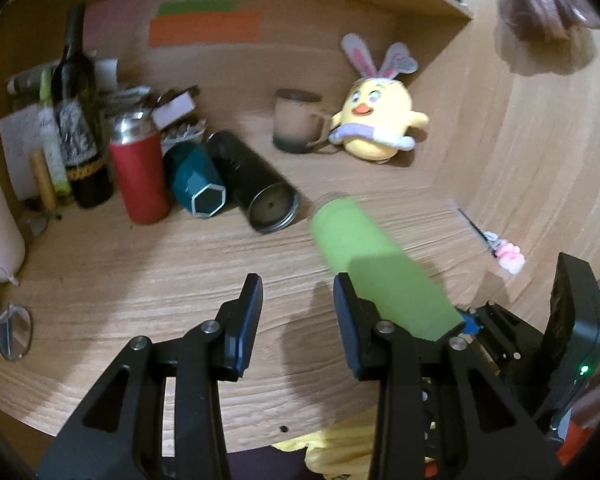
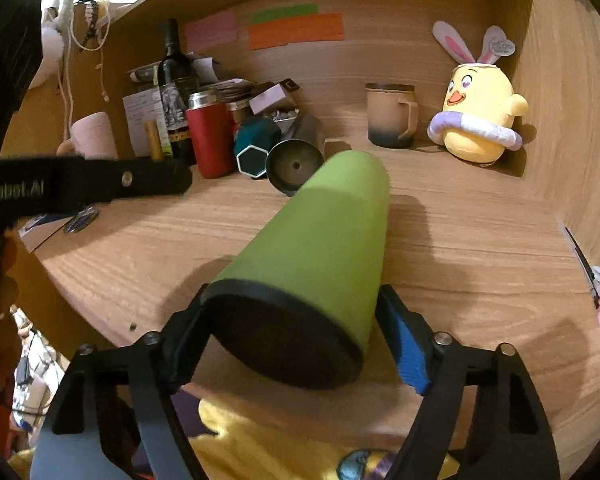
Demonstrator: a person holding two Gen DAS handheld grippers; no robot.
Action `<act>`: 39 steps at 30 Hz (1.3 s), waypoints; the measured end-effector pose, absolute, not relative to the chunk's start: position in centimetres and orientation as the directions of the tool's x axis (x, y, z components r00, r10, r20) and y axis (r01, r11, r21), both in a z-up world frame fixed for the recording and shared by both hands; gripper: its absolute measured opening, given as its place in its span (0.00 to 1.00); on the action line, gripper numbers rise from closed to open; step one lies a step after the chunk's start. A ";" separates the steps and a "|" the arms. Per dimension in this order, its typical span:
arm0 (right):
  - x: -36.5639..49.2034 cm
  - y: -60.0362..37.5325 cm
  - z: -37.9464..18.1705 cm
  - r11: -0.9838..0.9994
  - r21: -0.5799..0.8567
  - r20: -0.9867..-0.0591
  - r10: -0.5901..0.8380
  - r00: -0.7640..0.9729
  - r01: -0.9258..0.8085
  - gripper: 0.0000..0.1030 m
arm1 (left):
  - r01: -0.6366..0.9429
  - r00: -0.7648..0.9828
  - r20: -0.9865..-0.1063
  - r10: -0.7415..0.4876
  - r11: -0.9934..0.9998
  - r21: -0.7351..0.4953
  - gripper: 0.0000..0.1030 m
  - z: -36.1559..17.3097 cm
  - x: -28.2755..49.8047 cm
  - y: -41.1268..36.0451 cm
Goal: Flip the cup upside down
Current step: 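Lift and rotate the green tumbler upright with the right tool, lid up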
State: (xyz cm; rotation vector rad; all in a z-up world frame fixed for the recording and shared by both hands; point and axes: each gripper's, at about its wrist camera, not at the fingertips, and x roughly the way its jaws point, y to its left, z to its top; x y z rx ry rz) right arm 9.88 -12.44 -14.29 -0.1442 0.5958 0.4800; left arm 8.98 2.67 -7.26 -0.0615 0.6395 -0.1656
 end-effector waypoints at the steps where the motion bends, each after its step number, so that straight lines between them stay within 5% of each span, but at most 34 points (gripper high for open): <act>1: 9.4 -12.7 -14.2 0.878 -0.001 -0.572 0.393 0.720 -0.479 0.68 | 0.143 0.793 -0.582 -0.177 0.984 -0.105 0.34 -7.0 8.8 2.4; 11: 6.8 -14.3 -10.1 0.873 -0.029 -0.460 0.421 0.782 -0.487 0.62 | 0.227 0.822 -0.512 -0.250 0.968 -0.109 0.35 -4.0 6.6 0.4; 22: 7.6 -13.1 -5.2 0.861 -0.042 -0.325 0.469 0.821 -0.508 0.62 | 0.334 0.829 -0.445 -0.340 0.938 -0.095 0.47 0.1 7.1 -0.6; 39: 14.5 -10.3 -3.1 0.836 -0.025 -0.315 0.513 0.798 -0.548 0.62 | 0.266 0.820 -0.495 -0.287 0.957 -0.115 0.49 2.1 15.1 2.2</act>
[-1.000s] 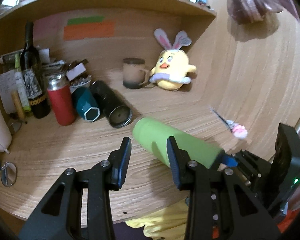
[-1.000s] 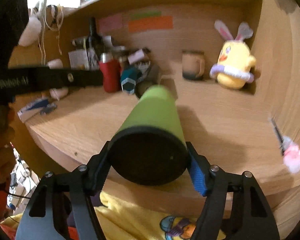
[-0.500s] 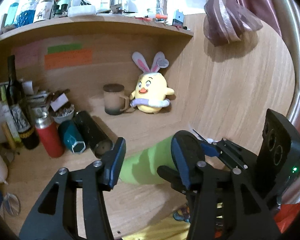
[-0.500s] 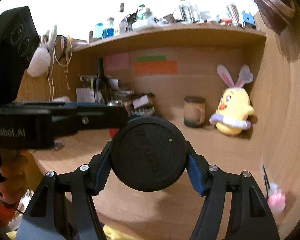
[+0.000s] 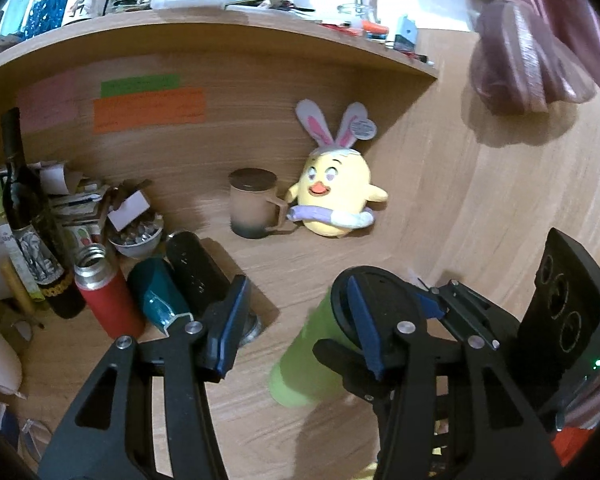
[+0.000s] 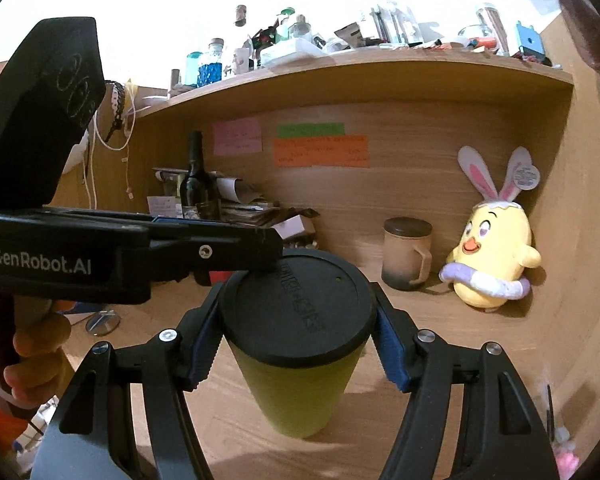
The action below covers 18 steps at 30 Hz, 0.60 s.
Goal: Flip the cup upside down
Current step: 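Lift and rotate the green tumbler upright with the right tool, lid up, then set the green tumbler down on the desk and open the right tool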
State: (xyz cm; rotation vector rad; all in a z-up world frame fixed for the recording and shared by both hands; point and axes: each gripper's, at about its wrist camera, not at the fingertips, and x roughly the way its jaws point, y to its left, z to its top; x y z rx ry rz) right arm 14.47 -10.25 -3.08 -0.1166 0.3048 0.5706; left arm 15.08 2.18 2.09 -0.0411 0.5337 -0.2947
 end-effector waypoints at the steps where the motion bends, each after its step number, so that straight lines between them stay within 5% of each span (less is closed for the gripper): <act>1: 14.9 -9.9 -3.3 0.835 -0.023 -0.328 0.513 0.793 -0.550 0.62 | 0.257 0.824 -0.495 -0.277 0.960 -0.110 0.49 2.1 15.3 2.3; 18: 16.5 -9.8 -6.1 0.818 0.059 -0.420 0.541 0.729 -0.572 0.62 | 0.243 0.825 -0.496 -0.272 0.962 -0.122 0.54 1.7 16.1 2.8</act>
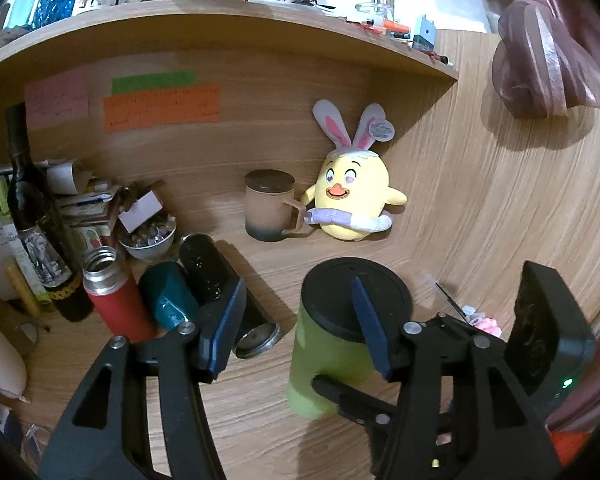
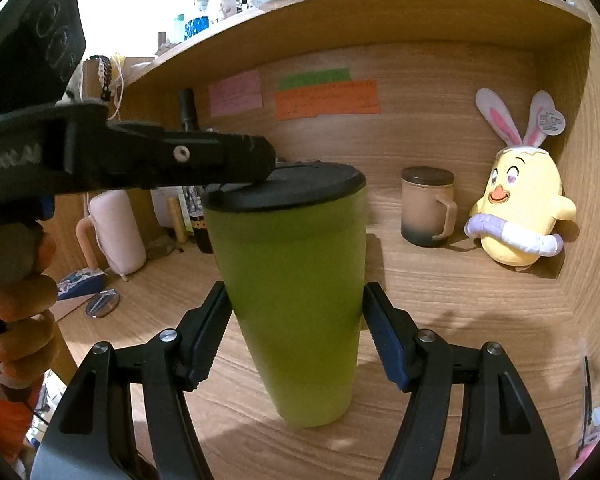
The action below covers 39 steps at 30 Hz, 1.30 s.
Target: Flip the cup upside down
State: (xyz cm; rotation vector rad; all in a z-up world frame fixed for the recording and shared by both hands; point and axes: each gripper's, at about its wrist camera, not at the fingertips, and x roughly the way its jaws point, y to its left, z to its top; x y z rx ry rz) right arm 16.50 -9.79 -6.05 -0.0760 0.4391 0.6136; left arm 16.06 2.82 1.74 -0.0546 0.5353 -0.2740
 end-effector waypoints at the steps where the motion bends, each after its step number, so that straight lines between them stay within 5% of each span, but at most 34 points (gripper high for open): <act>1: 16.1 -10.1 -5.7 0.816 0.063 -0.418 0.545 0.727 -0.575 0.62 | 0.249 0.824 -0.492 -0.282 0.959 -0.133 0.54 1.9 15.9 2.8; 11: 10.7 -13.7 -1.5 0.831 -0.012 -0.319 0.523 0.790 -0.556 0.80 | 0.232 0.883 -0.387 -0.267 0.963 -0.134 0.66 3.2 9.5 3.5; 16: 8.4 -15.6 0.1 0.854 -0.018 -0.274 0.496 0.824 -0.520 0.83 | 0.190 0.915 -0.344 -0.211 0.977 -0.093 0.87 2.9 6.0 3.1; 19: 7.4 -16.6 0.6 0.867 0.001 -0.249 0.484 0.839 -0.499 1.00 | 0.166 0.934 -0.310 -0.177 0.984 -0.063 0.98 2.7 4.0 2.4; 39: 3.9 -18.1 0.1 0.878 0.029 -0.243 0.471 0.848 -0.478 1.00 | 0.097 0.964 -0.248 -0.093 0.995 0.005 1.00 0.4 -0.7 -0.4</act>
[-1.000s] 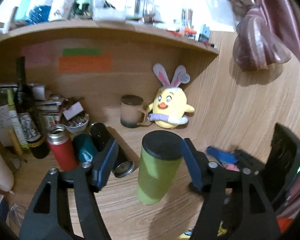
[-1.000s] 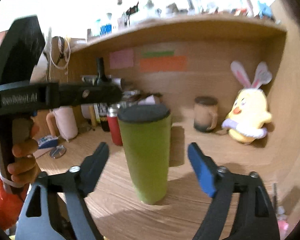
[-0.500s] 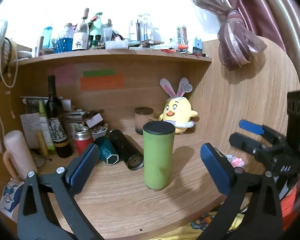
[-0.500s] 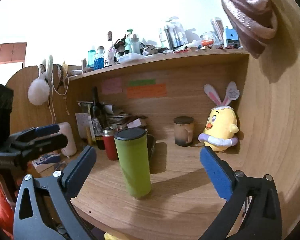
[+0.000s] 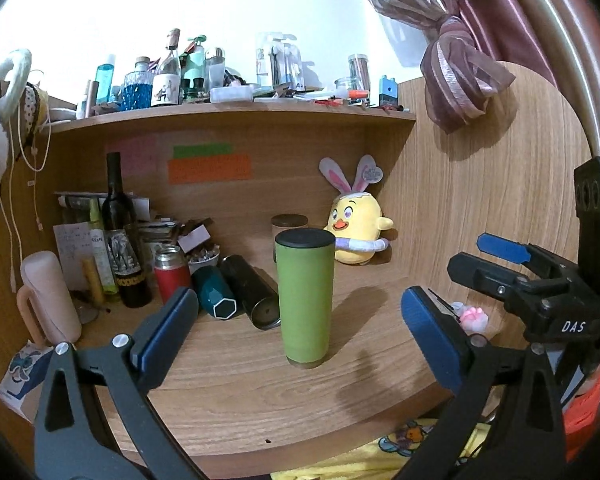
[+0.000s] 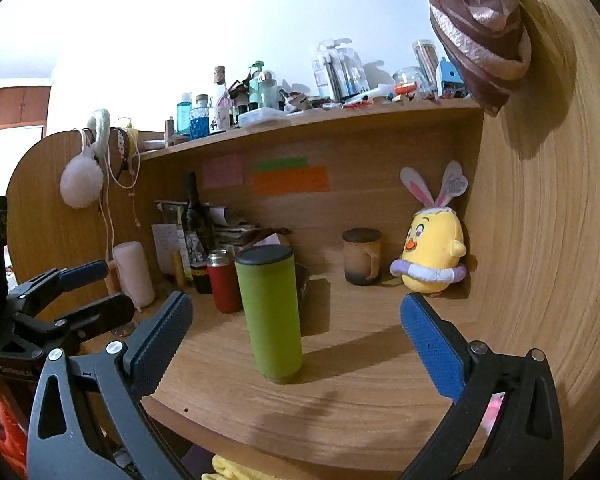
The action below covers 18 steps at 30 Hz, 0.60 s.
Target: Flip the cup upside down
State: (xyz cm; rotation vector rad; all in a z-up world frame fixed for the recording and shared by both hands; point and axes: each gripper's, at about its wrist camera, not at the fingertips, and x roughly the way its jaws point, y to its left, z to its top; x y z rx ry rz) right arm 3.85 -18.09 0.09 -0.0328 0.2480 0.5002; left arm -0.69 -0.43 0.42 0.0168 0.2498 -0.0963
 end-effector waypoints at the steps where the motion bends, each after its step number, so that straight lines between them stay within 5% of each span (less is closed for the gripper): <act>1: 3.9 -18.1 0.0 0.878 0.030 -0.247 0.470 0.847 -0.478 1.00 | 0.097 0.964 -0.250 -0.093 0.995 0.002 1.00 0.4 -0.6 -0.4; 18: 4.2 -18.0 -0.1 0.873 0.032 -0.252 0.479 0.841 -0.487 1.00 | 0.081 0.962 -0.259 -0.081 0.997 -0.012 1.00 0.2 -0.3 -0.1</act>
